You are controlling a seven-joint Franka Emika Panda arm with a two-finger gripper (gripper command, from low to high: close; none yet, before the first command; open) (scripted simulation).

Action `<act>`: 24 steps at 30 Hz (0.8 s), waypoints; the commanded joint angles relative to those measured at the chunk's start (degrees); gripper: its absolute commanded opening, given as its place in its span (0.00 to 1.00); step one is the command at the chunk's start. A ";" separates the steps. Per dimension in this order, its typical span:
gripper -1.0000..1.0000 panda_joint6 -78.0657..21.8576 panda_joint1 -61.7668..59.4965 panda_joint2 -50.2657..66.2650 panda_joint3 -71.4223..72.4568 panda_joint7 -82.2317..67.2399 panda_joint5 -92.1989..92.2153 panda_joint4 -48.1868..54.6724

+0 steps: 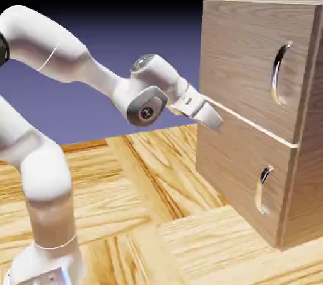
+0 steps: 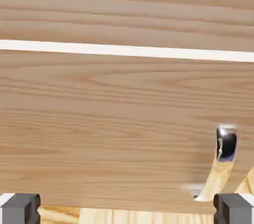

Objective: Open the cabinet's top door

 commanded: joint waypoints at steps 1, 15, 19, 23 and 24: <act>0.50 -0.08 0.86 -0.26 -0.95 1.89 -2.50 0.52; 0.50 -1.24 12.91 -3.97 -14.16 28.29 -37.38 7.76; 0.50 -1.57 16.36 -5.03 -17.94 35.84 -47.35 9.83; 0.50 -1.91 19.80 -6.09 -21.71 43.38 -57.31 11.90; 0.50 -1.99 20.66 -6.35 -22.66 45.27 -59.81 12.42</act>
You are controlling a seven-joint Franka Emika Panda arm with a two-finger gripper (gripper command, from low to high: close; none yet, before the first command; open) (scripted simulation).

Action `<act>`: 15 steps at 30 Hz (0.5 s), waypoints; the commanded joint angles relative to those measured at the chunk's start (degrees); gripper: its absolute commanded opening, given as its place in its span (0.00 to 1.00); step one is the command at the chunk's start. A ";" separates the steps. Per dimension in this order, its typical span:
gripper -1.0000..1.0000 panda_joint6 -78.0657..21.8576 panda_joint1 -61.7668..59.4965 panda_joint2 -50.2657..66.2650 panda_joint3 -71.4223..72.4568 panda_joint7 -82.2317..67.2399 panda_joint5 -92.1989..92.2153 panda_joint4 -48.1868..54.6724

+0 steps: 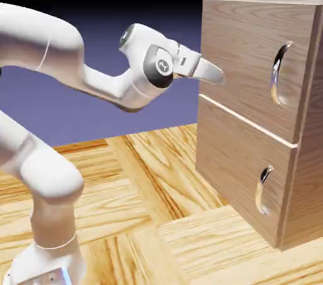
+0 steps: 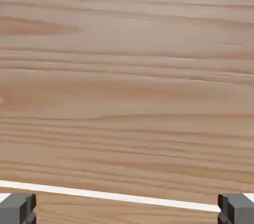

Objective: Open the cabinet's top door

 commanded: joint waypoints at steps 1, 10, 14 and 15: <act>0.50 -0.08 0.86 -0.26 -0.95 1.89 -2.50 0.52; 0.50 -0.83 8.61 -2.65 -9.44 18.86 -24.92 5.17; 0.50 -1.16 12.05 -3.70 -13.22 26.41 -34.89 7.24; 0.50 -1.24 12.91 -3.97 -14.16 28.29 -37.38 7.76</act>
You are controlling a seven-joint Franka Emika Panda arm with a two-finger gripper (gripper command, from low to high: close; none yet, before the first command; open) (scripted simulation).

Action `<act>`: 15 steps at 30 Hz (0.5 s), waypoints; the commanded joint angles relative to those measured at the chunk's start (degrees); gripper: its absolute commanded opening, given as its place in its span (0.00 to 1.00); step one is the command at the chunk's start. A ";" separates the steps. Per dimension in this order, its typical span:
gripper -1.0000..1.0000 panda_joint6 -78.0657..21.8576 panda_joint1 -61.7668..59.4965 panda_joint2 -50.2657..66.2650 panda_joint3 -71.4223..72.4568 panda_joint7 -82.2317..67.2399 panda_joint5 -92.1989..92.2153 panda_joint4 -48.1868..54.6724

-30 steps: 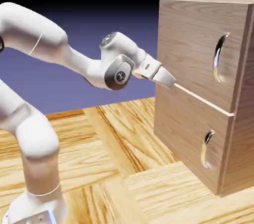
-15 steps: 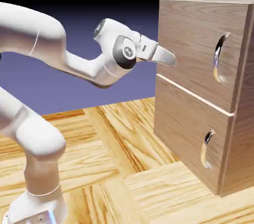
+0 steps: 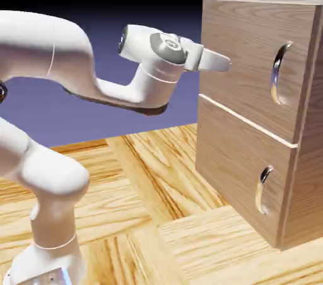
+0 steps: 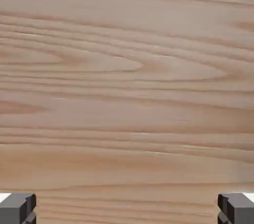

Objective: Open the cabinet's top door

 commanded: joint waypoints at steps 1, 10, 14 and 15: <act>0.50 -0.08 0.86 -0.26 -0.95 1.89 -2.50 0.52; 0.50 -0.83 8.61 -2.65 -9.44 18.86 -24.92 5.17; 0.50 -1.16 12.05 -3.70 -13.22 26.41 -34.89 7.24; 0.50 -1.24 12.91 -3.97 -14.16 28.29 -37.38 7.76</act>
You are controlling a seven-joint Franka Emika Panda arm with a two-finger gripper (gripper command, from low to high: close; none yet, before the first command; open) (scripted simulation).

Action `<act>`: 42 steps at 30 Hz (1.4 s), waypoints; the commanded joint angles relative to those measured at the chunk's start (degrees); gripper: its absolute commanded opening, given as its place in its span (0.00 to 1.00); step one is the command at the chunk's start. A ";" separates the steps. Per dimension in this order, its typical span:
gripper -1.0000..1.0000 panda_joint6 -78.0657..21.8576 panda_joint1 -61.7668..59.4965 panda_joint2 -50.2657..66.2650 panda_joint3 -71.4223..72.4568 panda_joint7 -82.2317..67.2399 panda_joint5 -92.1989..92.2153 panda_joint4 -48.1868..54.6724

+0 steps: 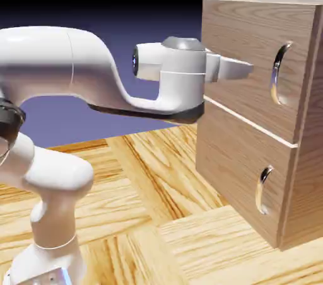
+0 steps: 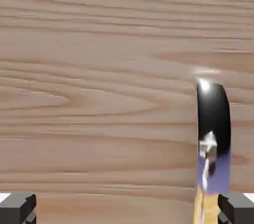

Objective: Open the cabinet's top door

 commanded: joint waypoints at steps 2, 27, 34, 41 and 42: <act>0.50 -0.17 1.72 -0.53 -1.89 3.77 -4.99 1.04; 0.00 -8.02 2.98 1.87 -4.08 19.43 -19.00 1.24; 0.00 -11.90 -11.56 1.25 8.54 19.43 -11.91 -7.57; 0.00 -14.58 -25.96 -1.81 22.39 18.13 -2.28 -15.73; 0.00 -15.39 -27.76 -3.05 24.44 16.87 0.16 -17.32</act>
